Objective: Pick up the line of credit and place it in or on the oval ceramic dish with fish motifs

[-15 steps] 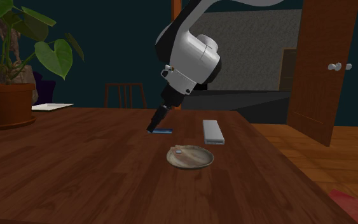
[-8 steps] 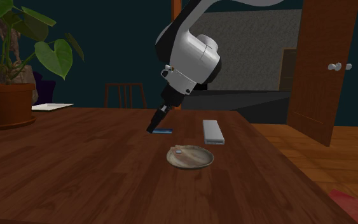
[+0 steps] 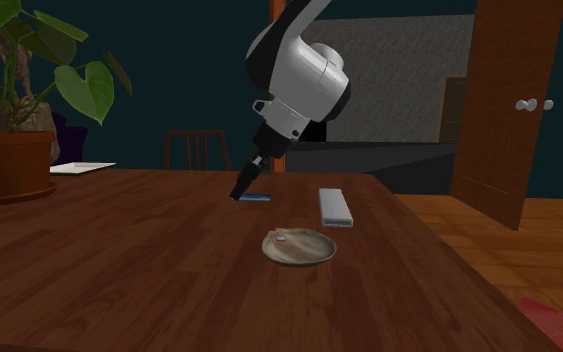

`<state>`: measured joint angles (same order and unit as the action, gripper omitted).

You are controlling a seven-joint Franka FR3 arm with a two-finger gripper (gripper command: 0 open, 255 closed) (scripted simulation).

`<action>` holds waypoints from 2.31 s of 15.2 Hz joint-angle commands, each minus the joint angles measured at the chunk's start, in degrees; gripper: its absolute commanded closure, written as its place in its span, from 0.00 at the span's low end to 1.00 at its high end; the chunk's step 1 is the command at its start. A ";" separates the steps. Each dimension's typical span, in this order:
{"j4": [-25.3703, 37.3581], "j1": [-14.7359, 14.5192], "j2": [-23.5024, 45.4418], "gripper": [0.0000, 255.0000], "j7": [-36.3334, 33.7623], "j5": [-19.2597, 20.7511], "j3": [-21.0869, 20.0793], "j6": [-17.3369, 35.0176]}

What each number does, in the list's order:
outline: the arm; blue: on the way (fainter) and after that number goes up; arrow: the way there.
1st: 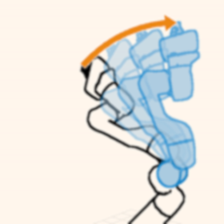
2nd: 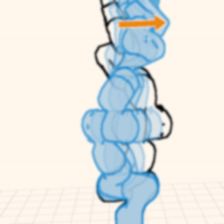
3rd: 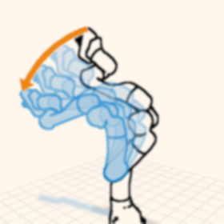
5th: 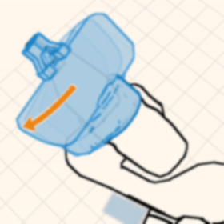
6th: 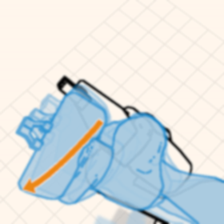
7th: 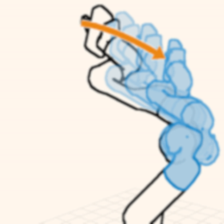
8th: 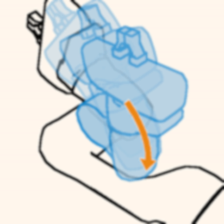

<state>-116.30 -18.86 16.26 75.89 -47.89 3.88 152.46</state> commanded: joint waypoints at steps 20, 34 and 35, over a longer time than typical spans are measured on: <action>-1.78 -2.60 -12.04 1.00 -13.23 12.06 2.87 -7.66; -31.64 -5.70 -40.47 1.00 -26.87 17.14 -5.74 -1.28; -33.38 -5.77 -42.60 1.00 -28.15 17.34 -6.72 -1.37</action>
<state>-147.97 -24.81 -23.80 49.19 -31.11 -1.99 151.68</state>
